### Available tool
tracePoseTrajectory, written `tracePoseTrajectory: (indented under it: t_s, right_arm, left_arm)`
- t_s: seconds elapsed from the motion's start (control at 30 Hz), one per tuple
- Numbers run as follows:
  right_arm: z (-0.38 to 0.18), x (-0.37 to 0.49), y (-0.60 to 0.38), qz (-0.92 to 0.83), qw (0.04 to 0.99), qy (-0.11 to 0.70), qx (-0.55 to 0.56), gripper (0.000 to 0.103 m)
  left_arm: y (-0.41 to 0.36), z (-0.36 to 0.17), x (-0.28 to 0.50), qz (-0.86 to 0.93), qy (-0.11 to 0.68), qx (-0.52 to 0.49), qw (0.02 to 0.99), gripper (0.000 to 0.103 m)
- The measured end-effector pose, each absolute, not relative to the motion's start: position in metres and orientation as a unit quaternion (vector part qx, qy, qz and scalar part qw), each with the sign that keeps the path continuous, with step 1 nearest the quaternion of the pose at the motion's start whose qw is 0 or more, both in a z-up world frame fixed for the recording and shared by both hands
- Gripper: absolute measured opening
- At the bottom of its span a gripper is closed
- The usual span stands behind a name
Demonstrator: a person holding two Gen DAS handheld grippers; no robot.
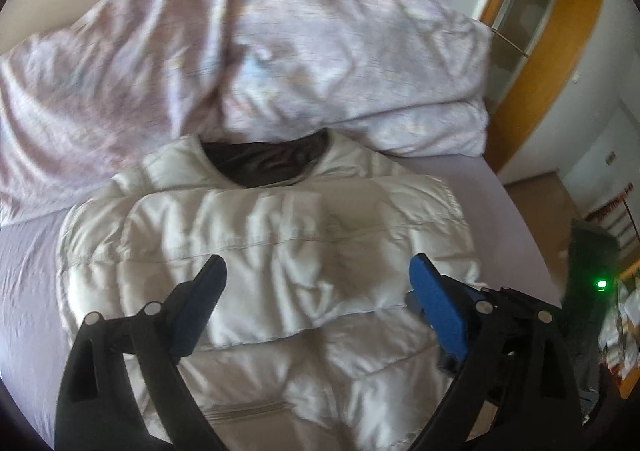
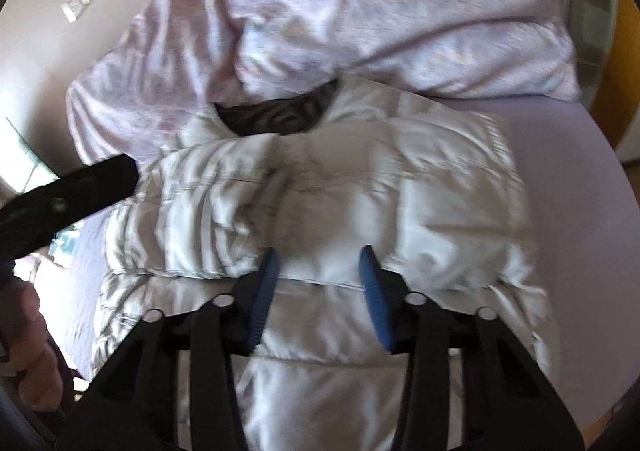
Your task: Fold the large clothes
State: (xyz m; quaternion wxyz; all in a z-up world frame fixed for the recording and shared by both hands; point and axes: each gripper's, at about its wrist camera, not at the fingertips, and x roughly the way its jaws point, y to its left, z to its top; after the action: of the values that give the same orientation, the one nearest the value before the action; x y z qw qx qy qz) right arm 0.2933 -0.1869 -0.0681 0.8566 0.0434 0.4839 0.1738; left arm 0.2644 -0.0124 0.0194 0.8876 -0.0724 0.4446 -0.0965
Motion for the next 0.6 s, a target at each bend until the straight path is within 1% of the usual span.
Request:
tracePoseTrajectory:
  t_s: [0.07,0.17,0.27,0.37,0.47,0.6]
  right_arm:
    - [-0.068,0.295,-0.171,0.193,0.853,0.483,0.036,0.029]
    - [-0.071,0.300,-0.143,0.223,0.847,0.481,0.030,0.022]
    - [-0.079,0.305,-0.121,0.239,0.839,0.488,0.029,0.018]
    - [-0.094,0.313,-0.107,0.235,0.831,0.505,0.021,0.016]
    - [-0.119,0.321,-0.100,0.198,0.819,0.539,-0.002,0.012]
    - [-0.148,0.328,-0.103,0.161,0.802,0.575,0.004,0.011]
  left_arm:
    - [0.005,0.017,0.262,-0.079,0.446,-0.078,0.888,0.093]
    - [0.034,0.009,0.257,-0.046,0.452,-0.082,0.887,0.092]
    - [0.063,-0.001,0.251,-0.014,0.462,-0.087,0.883,0.092]
    - [0.081,-0.009,0.247,0.006,0.469,-0.088,0.879,0.092]
    - [0.097,-0.015,0.241,0.021,0.474,-0.089,0.876,0.092]
    - [0.112,-0.021,0.234,0.035,0.479,-0.084,0.873,0.092]
